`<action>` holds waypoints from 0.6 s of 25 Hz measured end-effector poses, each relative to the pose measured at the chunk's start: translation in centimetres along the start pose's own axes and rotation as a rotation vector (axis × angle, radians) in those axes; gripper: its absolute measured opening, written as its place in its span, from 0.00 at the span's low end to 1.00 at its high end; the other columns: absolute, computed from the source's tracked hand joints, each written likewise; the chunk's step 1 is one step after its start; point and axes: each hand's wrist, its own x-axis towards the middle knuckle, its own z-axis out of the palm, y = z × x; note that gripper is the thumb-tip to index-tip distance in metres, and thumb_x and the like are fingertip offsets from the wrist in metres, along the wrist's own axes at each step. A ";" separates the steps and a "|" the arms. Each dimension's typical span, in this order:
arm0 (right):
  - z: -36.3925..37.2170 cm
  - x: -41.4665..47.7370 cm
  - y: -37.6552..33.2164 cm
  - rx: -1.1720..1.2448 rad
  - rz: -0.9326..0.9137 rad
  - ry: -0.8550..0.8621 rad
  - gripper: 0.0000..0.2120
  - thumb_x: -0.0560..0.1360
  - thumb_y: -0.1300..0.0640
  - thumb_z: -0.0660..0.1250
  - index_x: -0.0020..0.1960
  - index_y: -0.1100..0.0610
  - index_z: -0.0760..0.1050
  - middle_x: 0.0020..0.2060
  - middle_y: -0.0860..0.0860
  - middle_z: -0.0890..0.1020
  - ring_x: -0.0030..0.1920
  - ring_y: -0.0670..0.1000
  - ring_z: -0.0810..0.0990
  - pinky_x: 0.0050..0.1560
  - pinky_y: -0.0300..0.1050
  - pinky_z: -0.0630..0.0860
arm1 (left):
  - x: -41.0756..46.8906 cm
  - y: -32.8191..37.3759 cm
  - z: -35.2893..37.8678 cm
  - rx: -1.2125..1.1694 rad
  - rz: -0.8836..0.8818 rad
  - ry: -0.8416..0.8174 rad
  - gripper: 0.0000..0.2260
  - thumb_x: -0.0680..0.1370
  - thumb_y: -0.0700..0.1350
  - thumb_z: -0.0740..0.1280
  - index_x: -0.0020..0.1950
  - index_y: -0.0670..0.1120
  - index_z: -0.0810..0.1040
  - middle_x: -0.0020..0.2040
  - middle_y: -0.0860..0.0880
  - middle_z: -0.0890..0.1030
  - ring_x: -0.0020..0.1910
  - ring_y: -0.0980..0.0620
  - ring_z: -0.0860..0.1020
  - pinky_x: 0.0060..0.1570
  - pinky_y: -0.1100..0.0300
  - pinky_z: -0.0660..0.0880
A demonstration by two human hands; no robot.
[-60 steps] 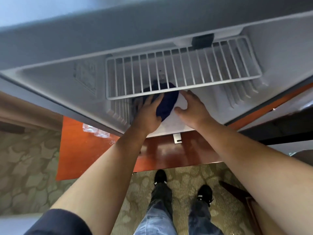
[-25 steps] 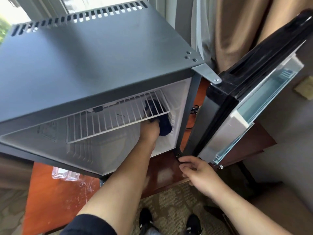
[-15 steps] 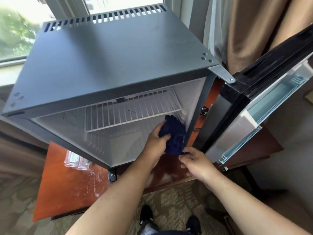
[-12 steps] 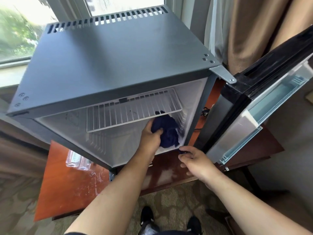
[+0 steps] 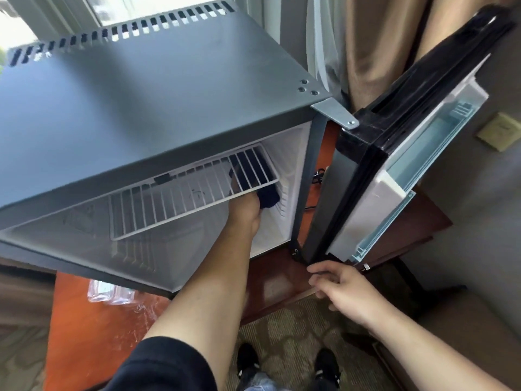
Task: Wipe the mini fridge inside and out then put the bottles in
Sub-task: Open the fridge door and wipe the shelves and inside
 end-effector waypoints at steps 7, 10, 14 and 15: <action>1.2 0.5 -1.1 0.102 0.033 0.027 0.12 0.81 0.52 0.67 0.63 0.49 0.78 0.51 0.48 0.84 0.44 0.47 0.85 0.38 0.43 0.79 | -5.7 -1.3 -2.3 0.052 -0.056 -0.148 0.22 0.82 0.29 0.62 0.72 0.50 0.73 0.62 0.45 0.82 0.59 0.44 0.81 0.66 0.39 0.75; 2.9 1.0 -3.4 0.218 -0.012 0.012 0.21 0.80 0.40 0.65 0.70 0.44 0.71 0.57 0.47 0.83 0.50 0.50 0.86 0.45 0.47 0.84 | -8.2 -1.8 -4.3 0.081 -0.089 -0.207 0.27 0.82 0.30 0.64 0.78 0.51 0.70 0.67 0.45 0.81 0.65 0.44 0.80 0.68 0.42 0.75; 5.1 1.2 -5.7 0.369 -0.079 -0.164 0.33 0.68 0.30 0.69 0.70 0.42 0.72 0.59 0.47 0.84 0.54 0.47 0.86 0.50 0.48 0.84 | -10.2 -2.0 -6.7 0.089 -0.062 -0.161 0.22 0.82 0.34 0.66 0.74 0.49 0.74 0.63 0.45 0.84 0.62 0.45 0.83 0.66 0.42 0.77; 5.9 1.3 -6.1 0.392 -0.089 -0.206 0.36 0.65 0.29 0.71 0.69 0.43 0.73 0.59 0.47 0.84 0.55 0.48 0.86 0.52 0.50 0.84 | -10.6 -1.8 -7.5 0.111 -0.046 -0.145 0.22 0.81 0.35 0.68 0.73 0.50 0.75 0.62 0.46 0.85 0.61 0.46 0.84 0.66 0.43 0.78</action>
